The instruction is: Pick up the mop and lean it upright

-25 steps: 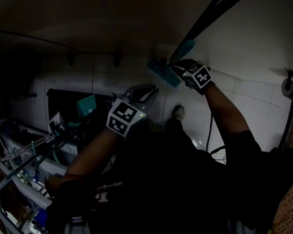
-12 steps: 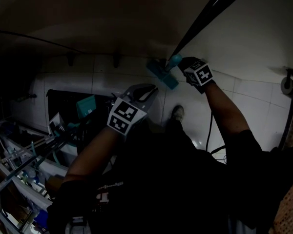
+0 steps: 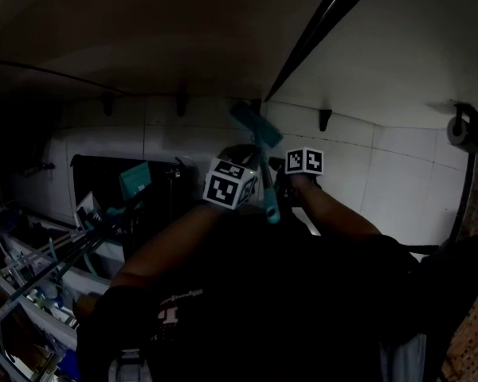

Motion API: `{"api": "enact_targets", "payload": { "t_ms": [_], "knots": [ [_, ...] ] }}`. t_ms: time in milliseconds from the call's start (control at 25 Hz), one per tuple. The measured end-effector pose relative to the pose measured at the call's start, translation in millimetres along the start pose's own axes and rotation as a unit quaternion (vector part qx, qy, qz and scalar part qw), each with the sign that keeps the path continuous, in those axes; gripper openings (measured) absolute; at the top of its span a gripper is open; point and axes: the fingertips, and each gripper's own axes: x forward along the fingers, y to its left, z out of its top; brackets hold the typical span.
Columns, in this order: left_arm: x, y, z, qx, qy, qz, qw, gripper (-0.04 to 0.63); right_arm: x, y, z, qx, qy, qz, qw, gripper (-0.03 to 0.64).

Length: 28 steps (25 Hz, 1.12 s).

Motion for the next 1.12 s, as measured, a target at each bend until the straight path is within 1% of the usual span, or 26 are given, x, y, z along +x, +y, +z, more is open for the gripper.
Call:
{"api": "enact_targets", "payload": {
  "t_ms": [40, 80, 120, 160, 240, 320, 360, 440, 480, 520, 600, 680, 760, 840, 960, 1040, 1120],
  "knots": [
    [4.3, -7.4, -24.5, -0.011, 0.028, -0.008, 0.9995, 0.035, 6.6, 9.8, -39.5, 0.009, 0.053, 0.04, 0.998, 0.015],
    [8.6, -14.5, -44.6, -0.018, 0.052, -0.017, 0.9984, 0.016, 7.4, 26.1, -68.1, 0.001, 0.092, 0.082, 0.992, 0.015],
    [12.3, -19.0, -55.8, -0.022, 0.065, -0.024, 0.9974, 0.017, 3.6, 45.2, -82.4, -0.016, 0.114, 0.123, 0.986, 0.015],
    [14.7, -18.8, -56.1, -0.023, 0.064, -0.025, 0.9974, 0.016, -2.9, 64.2, -83.0, -0.036, 0.118, 0.16, 0.979, 0.014],
    [16.0, -9.7, -34.1, -0.019, 0.04, -0.009, 0.999, 0.005, -18.5, 98.7, -63.2, -0.076, 0.104, 0.219, 0.967, 0.014],
    [16.7, -4.9, -6.9, -0.013, 0.017, 0.0, 0.9998, 0.006, -35.1, 127.7, -39.7, -0.101, 0.08, 0.263, 0.956, 0.014],
    [17.8, -4.0, 5.7, -0.01, 0.007, 0.002, 0.9999, 0.005, -43.7, 138.5, -26.1, -0.107, 0.061, 0.278, 0.953, 0.021],
    [18.7, 4.6, 32.6, -0.007, -0.023, 0.012, 0.9996, 0.005, -62.4, 154.3, 9.8, -0.113, 0.005, 0.298, 0.948, 0.014],
    [16.2, 13.7, 46.8, -0.011, -0.041, 0.02, 0.9989, 0.005, -71.1, 159.1, 29.8, -0.12, -0.022, 0.299, 0.946, 0.014],
    [10.5, 24.5, 61.1, -0.018, -0.059, 0.03, 0.9976, 0.005, -77.8, 160.8, 49.0, -0.134, -0.042, 0.289, 0.947, 0.014],
    [-7.1, 44.7, 83.8, -0.032, -0.084, 0.049, 0.9948, 0.005, -88.2, 157.2, 84.5, -0.171, -0.066, 0.249, 0.951, 0.014],
    [-24.4, 57.6, 93.8, -0.031, -0.094, 0.063, 0.9931, 0.005, -101.3, 151.5, 118.3, -0.194, -0.088, 0.216, 0.953, 0.014],
    [-38.8, 63.8, 92.4, -0.033, -0.098, 0.069, 0.9922, 0.005, -113.6, 146.9, 143.9, -0.2, -0.106, 0.194, 0.954, 0.014],
    [-51.7, 68.0, 82.6, -0.041, -0.099, 0.071, 0.9917, 0.005, -120.7, 146.3, 154.3, -0.2, -0.116, 0.183, 0.956, 0.014],
    [-66.9, 73.9, 65.4, -0.055, -0.094, 0.076, 0.9911, 0.005, -121.8, 153.6, 149.3, -0.211, -0.113, 0.182, 0.954, 0.014],
    [-74.4, 76.5, 56.9, -0.062, -0.091, 0.079, 0.9908, 0.005, -117.6, 154.8, 146.6, -0.235, -0.105, 0.172, 0.951, 0.014],
    [-80.6, 77.8, 49.6, -0.071, -0.087, 0.08, 0.9906, 0.005, -112.7, 150.8, 147.7, -0.276, -0.082, 0.157, 0.945, 0.014]
  ]
}}
